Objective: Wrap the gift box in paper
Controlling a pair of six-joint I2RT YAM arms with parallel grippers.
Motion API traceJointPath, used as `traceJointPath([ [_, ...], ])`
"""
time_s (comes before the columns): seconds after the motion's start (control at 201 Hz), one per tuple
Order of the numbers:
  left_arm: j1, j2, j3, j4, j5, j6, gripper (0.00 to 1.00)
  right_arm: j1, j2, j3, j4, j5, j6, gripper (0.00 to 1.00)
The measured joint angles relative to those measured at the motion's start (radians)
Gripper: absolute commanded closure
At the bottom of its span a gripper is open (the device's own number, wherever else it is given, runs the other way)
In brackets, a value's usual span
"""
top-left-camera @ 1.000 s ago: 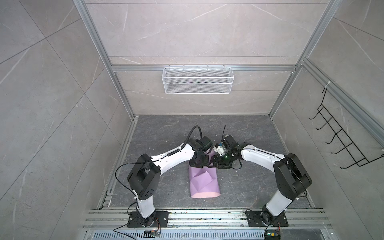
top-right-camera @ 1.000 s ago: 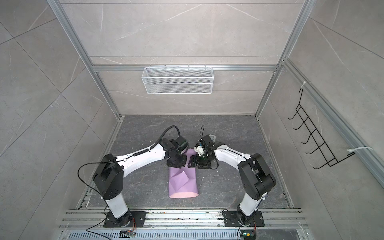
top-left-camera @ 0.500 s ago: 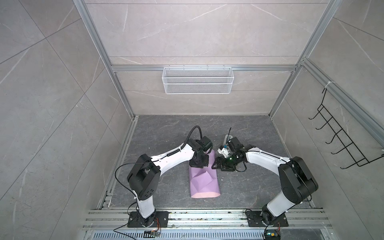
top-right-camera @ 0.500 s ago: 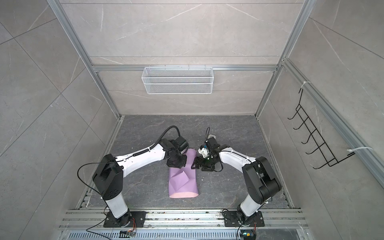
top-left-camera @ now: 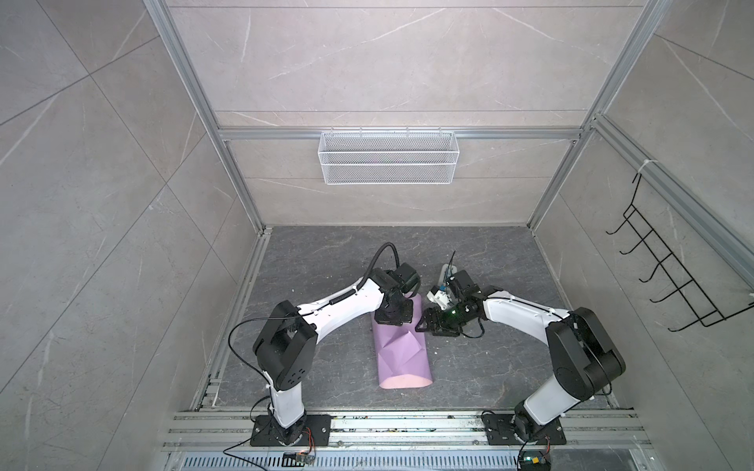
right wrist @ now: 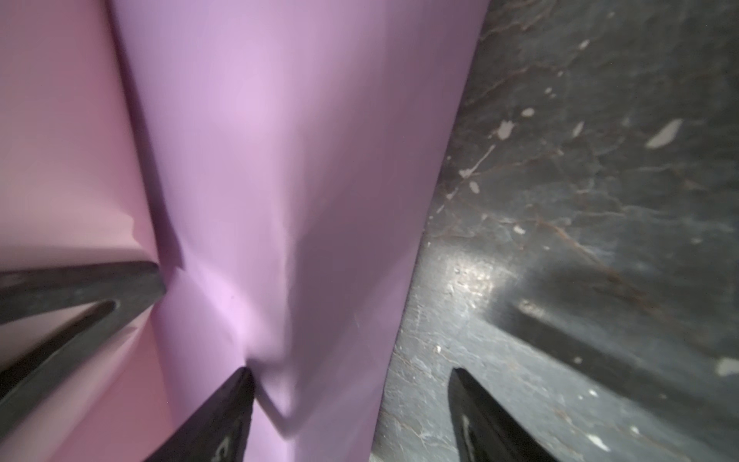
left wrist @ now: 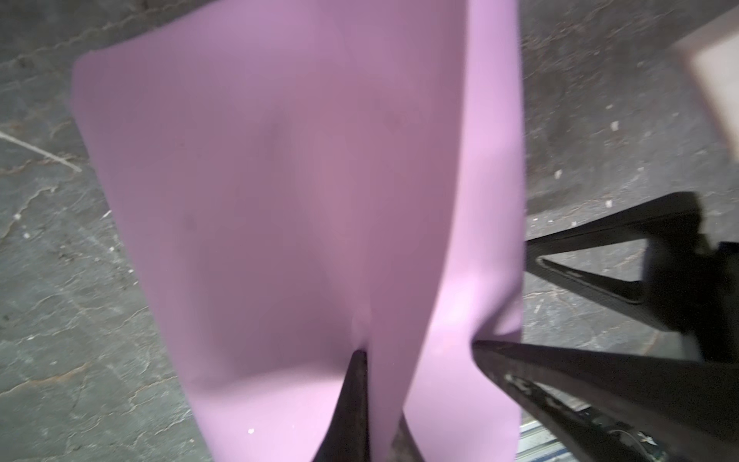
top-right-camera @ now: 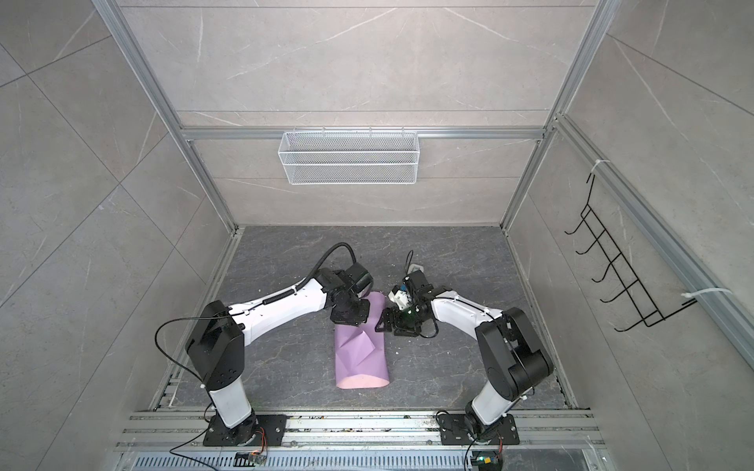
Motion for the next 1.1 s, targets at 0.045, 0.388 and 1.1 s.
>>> traceJointPath([
  [0.045,-0.001,0.002,0.005,0.002,0.006,0.000,1.00,0.000,0.000,0.000,0.001,0.000,0.000,0.23],
  [0.388,-0.004,0.017,0.011,0.008,0.037,-0.002,1.00,0.000,0.000,-0.001,0.003,0.000,0.000,0.23],
  [1.1,-0.004,0.029,0.003,-0.018,0.087,0.068,1.00,0.000,0.001,0.003,-0.002,0.000,-0.001,0.23],
])
